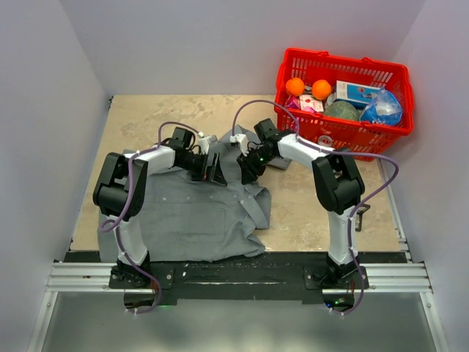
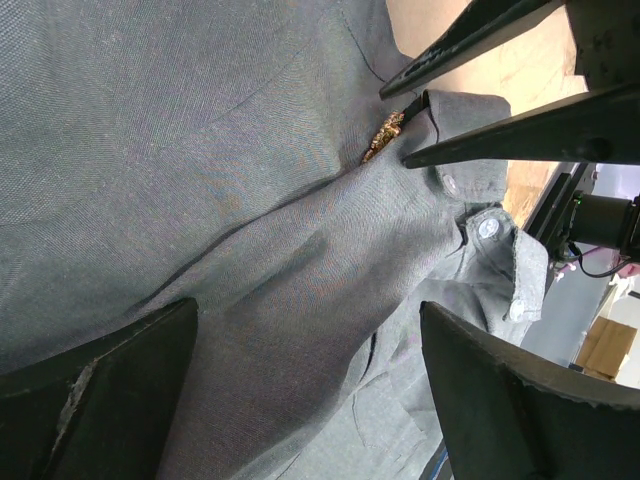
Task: Remove the brooch from the garment
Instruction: Remove the brooch from the clothes.
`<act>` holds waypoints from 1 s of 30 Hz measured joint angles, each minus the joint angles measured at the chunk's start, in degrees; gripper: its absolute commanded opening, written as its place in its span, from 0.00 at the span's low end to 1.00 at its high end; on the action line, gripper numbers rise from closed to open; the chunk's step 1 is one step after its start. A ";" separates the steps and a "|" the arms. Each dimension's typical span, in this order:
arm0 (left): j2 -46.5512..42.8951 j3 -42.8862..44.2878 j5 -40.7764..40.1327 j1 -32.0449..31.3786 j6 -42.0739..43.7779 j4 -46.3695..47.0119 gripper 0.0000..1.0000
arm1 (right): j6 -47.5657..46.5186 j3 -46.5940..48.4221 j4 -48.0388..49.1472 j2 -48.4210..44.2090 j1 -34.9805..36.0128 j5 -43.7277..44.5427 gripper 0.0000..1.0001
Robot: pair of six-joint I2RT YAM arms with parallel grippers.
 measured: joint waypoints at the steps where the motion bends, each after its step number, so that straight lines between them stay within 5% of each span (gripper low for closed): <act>1: 0.00 0.00 0.02 0.00 0.00 0.00 0.99 | 0.02 0.11 -0.46 0.24 0.00 -0.22 0.31; 11: 0.00 0.00 0.15 0.00 0.00 0.00 0.99 | -0.44 3.17 -1.46 0.35 0.00 -2.49 0.00; 15: 0.00 0.15 0.17 0.00 0.07 -0.22 0.99 | -0.61 3.23 -1.46 0.35 0.00 -3.41 0.00; 20: 0.00 0.22 0.17 0.00 0.15 -0.33 0.99 | -0.72 3.23 -1.49 0.35 0.00 -3.34 0.18; 30: -0.02 0.22 0.15 -0.04 0.22 -0.35 0.99 | -1.01 3.37 -1.42 0.90 0.00 -2.03 0.18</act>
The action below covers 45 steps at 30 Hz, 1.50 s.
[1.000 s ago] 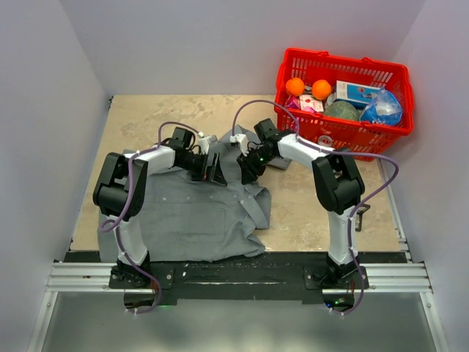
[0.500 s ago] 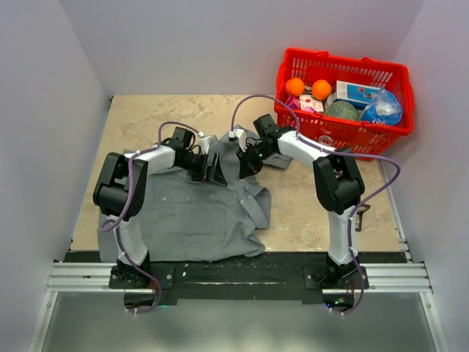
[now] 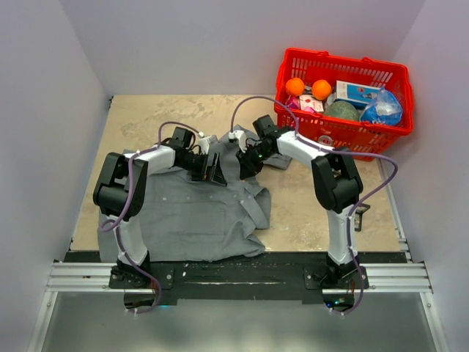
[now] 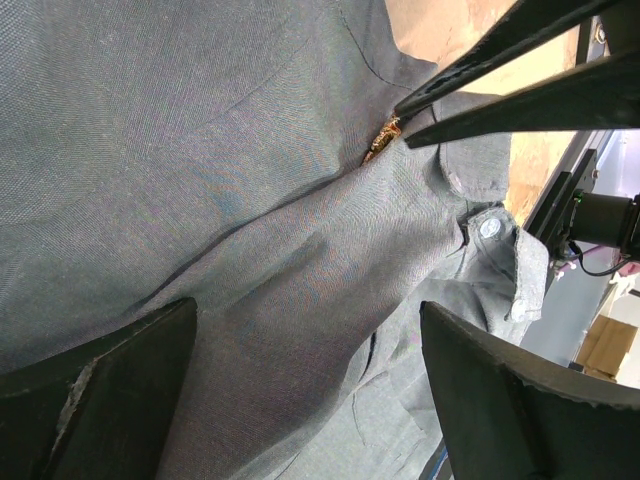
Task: Remove the brooch from the garment
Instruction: Remove the brooch from the clothes.
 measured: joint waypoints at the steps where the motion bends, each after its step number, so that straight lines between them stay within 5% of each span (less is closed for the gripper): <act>1: 0.00 0.00 -0.02 0.00 0.00 0.00 0.99 | -0.17 0.20 -0.26 0.48 0.00 0.09 0.18; 7: -0.07 0.00 -0.09 -0.02 0.04 -0.02 0.99 | -1.42 0.44 -1.77 2.99 0.00 -0.07 0.00; 21: -0.22 1.84 -0.79 -0.31 4.15 -2.16 0.99 | -2.29 0.02 -1.33 -4.07 0.00 -1.29 0.00; 27: 1.42 4.94 -0.52 -0.26 3.69 -1.31 0.84 | -0.72 -1.36 2.93 -7.67 0.00 -1.16 0.23; 33: 4.28 5.68 1.16 -0.22 3.85 -0.22 0.59 | -0.83 -3.37 2.89 -2.08 0.00 -0.15 0.29; 38: 5.16 5.68 3.19 -0.22 4.07 -0.44 0.53 | -1.68 -4.04 2.05 0.28 -0.02 0.55 0.29; 45: 5.33 5.68 5.05 -0.22 4.26 -0.44 0.31 | -2.14 -2.99 1.66 1.03 -0.02 0.46 0.33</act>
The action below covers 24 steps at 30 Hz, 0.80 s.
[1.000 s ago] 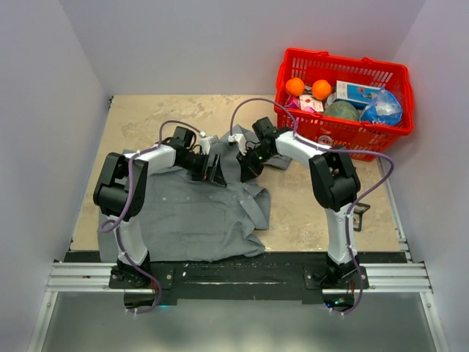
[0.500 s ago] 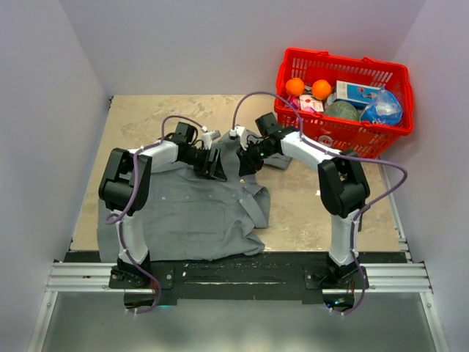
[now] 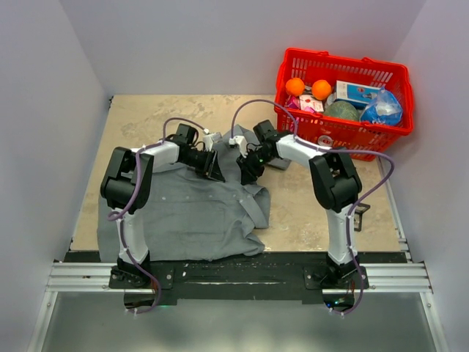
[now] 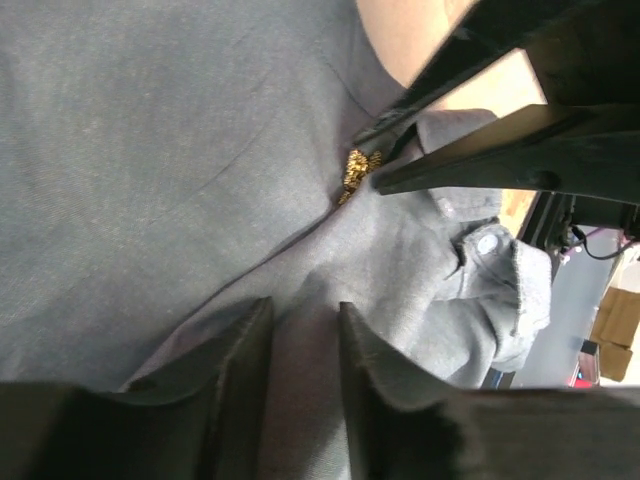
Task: Remove the brooch from the garment
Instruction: Remove the brooch from the clothes.
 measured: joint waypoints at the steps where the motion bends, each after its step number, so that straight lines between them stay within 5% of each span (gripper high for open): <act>1: 0.00 0.00 0.35 0.00 0.15 0.04 0.28 | -0.11 0.24 -0.07 0.44 0.00 -0.17 0.33; 5: 0.00 0.00 1.51 0.00 0.83 0.00 0.01 | -0.68 2.47 -1.51 3.10 -0.11 -1.92 0.27; 9: 0.00 0.00 2.51 0.00 1.31 0.11 0.00 | -2.38 3.52 -2.95 3.96 -0.35 -4.02 0.05; 14: -0.02 0.09 3.80 0.00 1.33 0.02 0.00 | -2.56 2.75 -2.45 2.89 -0.81 -6.01 0.00; 24: -3.50 2.95 6.49 0.00 1.29 0.74 0.46 | -0.92 -3.91 9.03 -18.12 -0.90 -3.26 0.00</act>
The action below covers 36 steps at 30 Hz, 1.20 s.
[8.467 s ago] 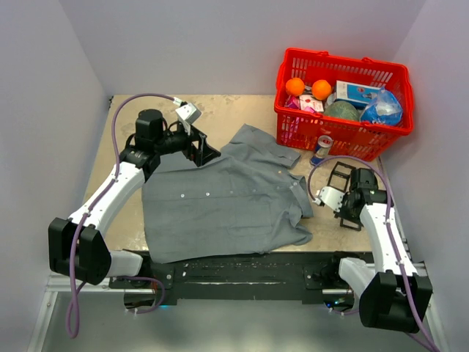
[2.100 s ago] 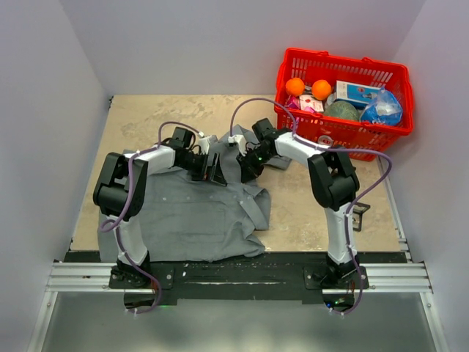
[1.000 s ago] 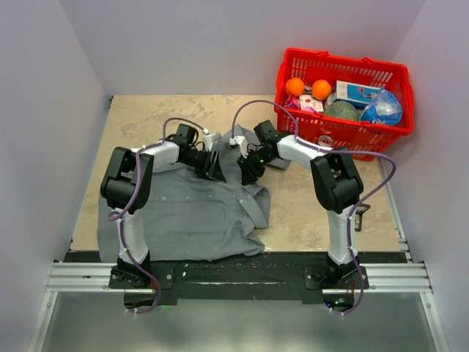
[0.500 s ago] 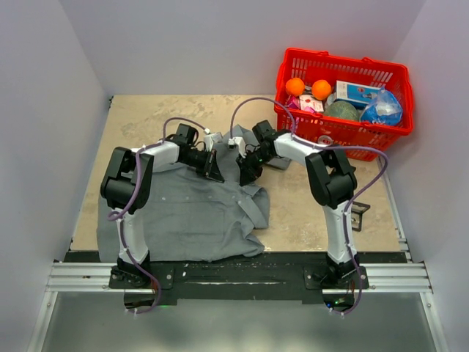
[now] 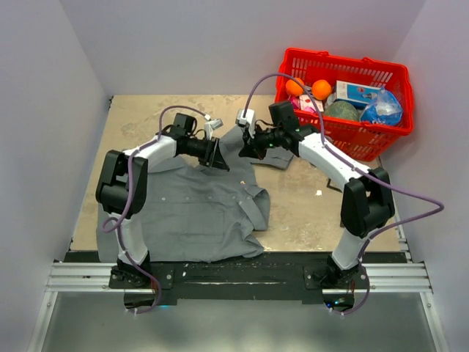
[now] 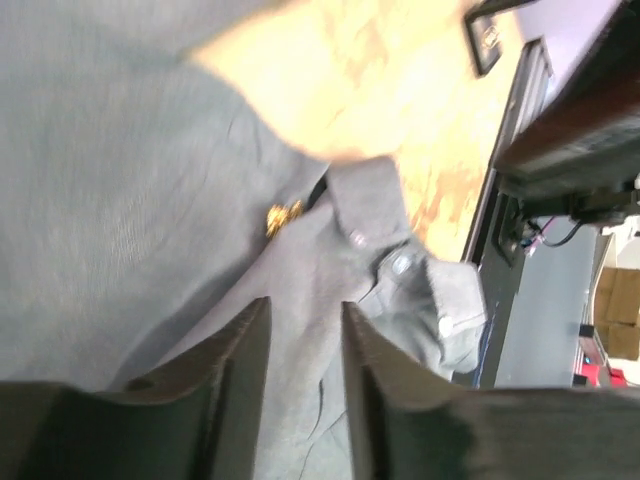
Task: Remove the brooch from the garment
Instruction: Remove the brooch from the clothes.
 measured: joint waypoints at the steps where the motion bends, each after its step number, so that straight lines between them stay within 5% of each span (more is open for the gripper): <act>1: -0.20 0.50 0.55 0.00 -0.50 0.85 0.48 | 0.42 -0.02 1.01 -0.94 0.00 0.00 0.00; 5: 0.07 1.99 1.44 -0.07 -1.55 2.80 0.58 | 2.21 -0.98 3.43 -1.05 0.00 0.52 0.23; 10: 1.95 2.23 0.90 -0.22 -3.02 5.09 0.61 | 3.74 -5.84 3.85 2.27 -0.26 2.67 0.37; 13: 3.34 1.46 0.20 -0.81 -3.52 6.25 0.66 | 2.54 -9.07 2.54 3.43 -0.28 3.21 0.57; 18: 5.46 1.44 -0.35 -2.93 -2.99 5.29 0.64 | 0.44 -11.04 1.27 3.93 -0.20 3.23 0.64; 21: 6.10 1.40 -0.63 -4.37 -1.90 3.78 0.57 | -0.52 -11.04 1.11 5.18 0.00 3.08 0.64; 31: 10.47 2.08 -1.42 -6.08 3.54 -1.90 0.00 | 0.79 -10.64 1.03 6.82 0.55 4.61 0.61; 36: 12.24 4.66 -0.63 -6.47 6.49 -4.66 0.00 | 1.97 -10.54 0.79 4.20 0.55 5.25 0.59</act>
